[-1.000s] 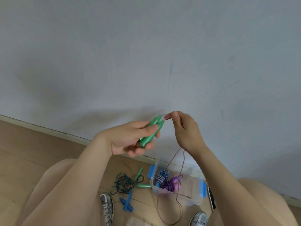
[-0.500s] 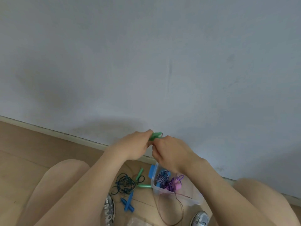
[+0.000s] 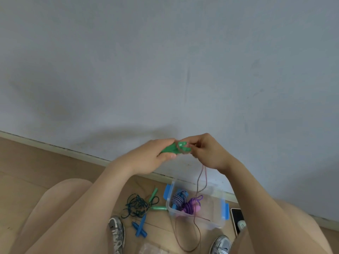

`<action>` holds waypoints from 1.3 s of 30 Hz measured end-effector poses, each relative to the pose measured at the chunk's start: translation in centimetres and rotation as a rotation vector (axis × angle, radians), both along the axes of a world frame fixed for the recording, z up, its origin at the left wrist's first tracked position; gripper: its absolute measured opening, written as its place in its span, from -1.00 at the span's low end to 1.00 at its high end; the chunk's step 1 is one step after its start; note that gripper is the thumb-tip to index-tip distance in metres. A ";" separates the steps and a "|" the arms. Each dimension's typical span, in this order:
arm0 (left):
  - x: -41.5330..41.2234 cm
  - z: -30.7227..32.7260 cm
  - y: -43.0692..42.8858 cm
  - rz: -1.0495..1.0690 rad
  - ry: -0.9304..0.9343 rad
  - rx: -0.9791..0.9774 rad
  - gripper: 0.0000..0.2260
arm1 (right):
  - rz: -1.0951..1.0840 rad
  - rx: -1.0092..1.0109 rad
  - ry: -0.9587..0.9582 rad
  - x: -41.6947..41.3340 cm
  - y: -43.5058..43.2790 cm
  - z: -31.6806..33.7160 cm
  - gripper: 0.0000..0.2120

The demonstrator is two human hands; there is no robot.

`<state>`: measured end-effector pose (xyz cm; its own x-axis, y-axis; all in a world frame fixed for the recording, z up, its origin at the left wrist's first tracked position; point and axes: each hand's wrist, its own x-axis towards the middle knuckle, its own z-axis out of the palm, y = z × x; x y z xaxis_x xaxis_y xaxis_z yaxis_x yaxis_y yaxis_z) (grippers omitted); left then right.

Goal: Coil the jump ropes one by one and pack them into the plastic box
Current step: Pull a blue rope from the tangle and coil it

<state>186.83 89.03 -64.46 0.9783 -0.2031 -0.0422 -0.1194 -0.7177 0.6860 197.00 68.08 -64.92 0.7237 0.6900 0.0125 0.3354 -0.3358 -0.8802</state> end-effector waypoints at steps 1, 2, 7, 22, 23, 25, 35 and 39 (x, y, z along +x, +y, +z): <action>0.1 0.2 0.0 0.027 -0.041 -0.018 -0.86 | -0.024 -0.005 0.065 -0.3 0.3 -0.5 -0.76; 0.1 0.3 0.1 0.066 -0.082 -0.015 -0.89 | -0.044 -0.028 0.120 -0.6 0.6 -1.1 -0.76; 0.4 -0.7 1.7 0.305 -0.129 0.387 -0.89 | 0.076 -0.334 0.033 -3.3 2.6 -1.6 -0.71; 0.3 0.0 0.2 -0.014 -0.210 0.274 -0.91 | -0.364 -0.026 -0.211 -0.1 -0.2 0.1 -0.65; 0.3 0.1 0.2 -0.008 -0.223 0.210 -0.93 | -0.336 -0.086 -0.234 0.0 -0.1 -0.4 -0.65; 0.3 0.1 0.2 0.012 -0.255 0.111 -0.91 | -0.285 -0.134 -0.203 -0.2 0.2 -1.1 -0.65; 0.9 -1.0 -0.2 0.352 -0.289 0.368 -0.93 | -0.065 -0.273 -0.288 -4.2 2.4 -0.2 -0.57; 0.9 -2.1 0.5 0.302 -0.151 0.565 -0.87 | 0.012 -0.194 -0.295 -4.8 2.4 0.0 -0.62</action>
<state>187.75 89.56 -66.52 0.9923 0.0942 0.0801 0.0781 -0.9796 0.1852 192.23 70.45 -64.93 0.7007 0.7081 0.0872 0.5702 -0.4823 -0.6651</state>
